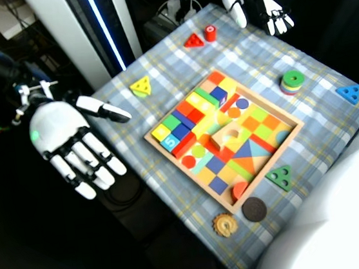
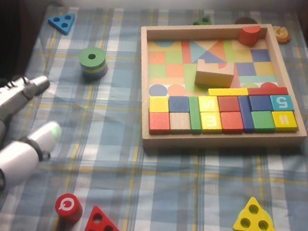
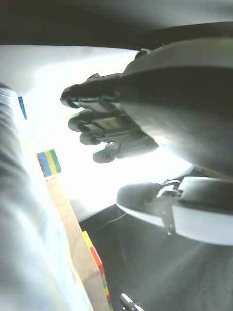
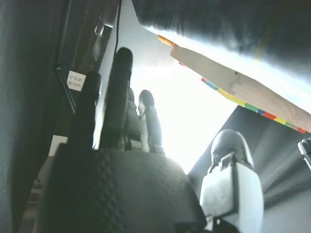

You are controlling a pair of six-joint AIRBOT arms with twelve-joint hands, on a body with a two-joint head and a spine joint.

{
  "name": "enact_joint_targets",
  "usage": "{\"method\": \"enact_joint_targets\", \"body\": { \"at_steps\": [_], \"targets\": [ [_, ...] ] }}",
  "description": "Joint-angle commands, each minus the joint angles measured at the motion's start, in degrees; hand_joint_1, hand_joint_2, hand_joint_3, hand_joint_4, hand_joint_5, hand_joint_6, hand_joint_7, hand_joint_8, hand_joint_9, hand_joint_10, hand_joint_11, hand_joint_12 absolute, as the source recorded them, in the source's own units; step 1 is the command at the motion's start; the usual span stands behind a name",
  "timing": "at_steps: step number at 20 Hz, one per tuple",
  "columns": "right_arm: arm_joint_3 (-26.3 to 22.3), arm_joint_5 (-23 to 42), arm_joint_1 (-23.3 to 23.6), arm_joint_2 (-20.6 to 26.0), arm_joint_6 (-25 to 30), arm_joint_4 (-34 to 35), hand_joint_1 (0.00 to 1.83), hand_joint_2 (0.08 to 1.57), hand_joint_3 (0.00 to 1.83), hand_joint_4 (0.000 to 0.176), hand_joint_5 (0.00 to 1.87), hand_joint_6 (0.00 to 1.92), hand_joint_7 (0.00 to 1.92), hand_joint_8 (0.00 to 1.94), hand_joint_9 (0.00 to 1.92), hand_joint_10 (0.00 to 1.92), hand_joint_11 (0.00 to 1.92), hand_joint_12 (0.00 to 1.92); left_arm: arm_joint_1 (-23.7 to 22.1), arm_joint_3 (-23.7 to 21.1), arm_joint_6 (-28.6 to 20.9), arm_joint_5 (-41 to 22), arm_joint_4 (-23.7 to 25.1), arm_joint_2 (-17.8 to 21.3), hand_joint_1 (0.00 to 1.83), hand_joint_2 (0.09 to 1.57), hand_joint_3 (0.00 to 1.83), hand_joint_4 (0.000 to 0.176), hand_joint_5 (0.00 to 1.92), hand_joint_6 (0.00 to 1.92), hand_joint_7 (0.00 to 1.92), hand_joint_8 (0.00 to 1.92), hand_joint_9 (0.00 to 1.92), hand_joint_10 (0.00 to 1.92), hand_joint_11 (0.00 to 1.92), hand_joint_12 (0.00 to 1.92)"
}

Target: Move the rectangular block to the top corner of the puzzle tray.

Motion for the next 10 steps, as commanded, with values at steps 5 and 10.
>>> {"method": "enact_joint_targets", "body": {
  "at_steps": [5,10],
  "targets": [
    [0.20,6.00,-0.31,1.73,3.32,-3.09,0.19,1.32,0.00,0.052,0.29,0.00,0.26,0.00,0.18,0.01,0.00,0.55,-0.15,0.29,-0.45,-6.32,2.57,-0.06,0.37,1.38,0.01,0.080,0.29,0.00,0.11,0.00,0.00,0.00,0.00,0.00],
    [2.92,-0.49,-1.50,8.31,12.57,-11.42,0.46,1.23,0.00,0.000,0.26,0.00,0.21,0.01,0.24,0.02,0.00,1.03,-0.15,0.14,-0.45,-6.12,2.55,0.03,0.40,1.38,0.00,0.078,0.29,0.01,0.11,0.01,0.00,0.00,0.00,0.00]
  ]
}}
